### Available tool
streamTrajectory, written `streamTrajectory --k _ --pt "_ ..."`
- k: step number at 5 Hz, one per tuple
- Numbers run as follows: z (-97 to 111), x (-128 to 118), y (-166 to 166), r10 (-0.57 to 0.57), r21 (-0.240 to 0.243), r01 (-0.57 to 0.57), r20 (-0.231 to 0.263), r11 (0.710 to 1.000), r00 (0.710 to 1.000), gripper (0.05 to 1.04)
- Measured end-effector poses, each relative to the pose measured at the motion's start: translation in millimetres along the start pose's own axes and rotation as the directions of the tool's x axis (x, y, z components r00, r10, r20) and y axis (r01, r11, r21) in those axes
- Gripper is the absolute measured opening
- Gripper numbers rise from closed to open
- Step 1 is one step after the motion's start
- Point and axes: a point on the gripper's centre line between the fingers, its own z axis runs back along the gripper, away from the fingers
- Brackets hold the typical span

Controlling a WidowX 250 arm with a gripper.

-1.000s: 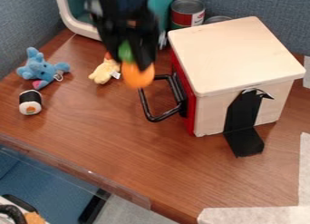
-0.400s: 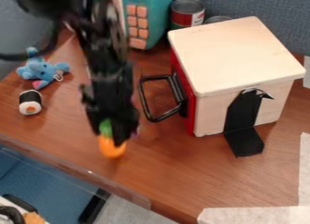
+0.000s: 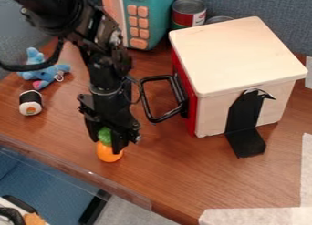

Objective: Move the orange carrot to the right in front of the drawer

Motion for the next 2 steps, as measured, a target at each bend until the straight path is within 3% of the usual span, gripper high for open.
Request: streamTrajectory --k 1,2 --pt "2.2 -5.9 5.3 0.048 -0.020 -0.048 -0.001 0.999 0.999 0.957" --pt "27.8 -10.7 14.4 0.083 -0.036 -0.081 0.045 0.996 0.996 1.005"
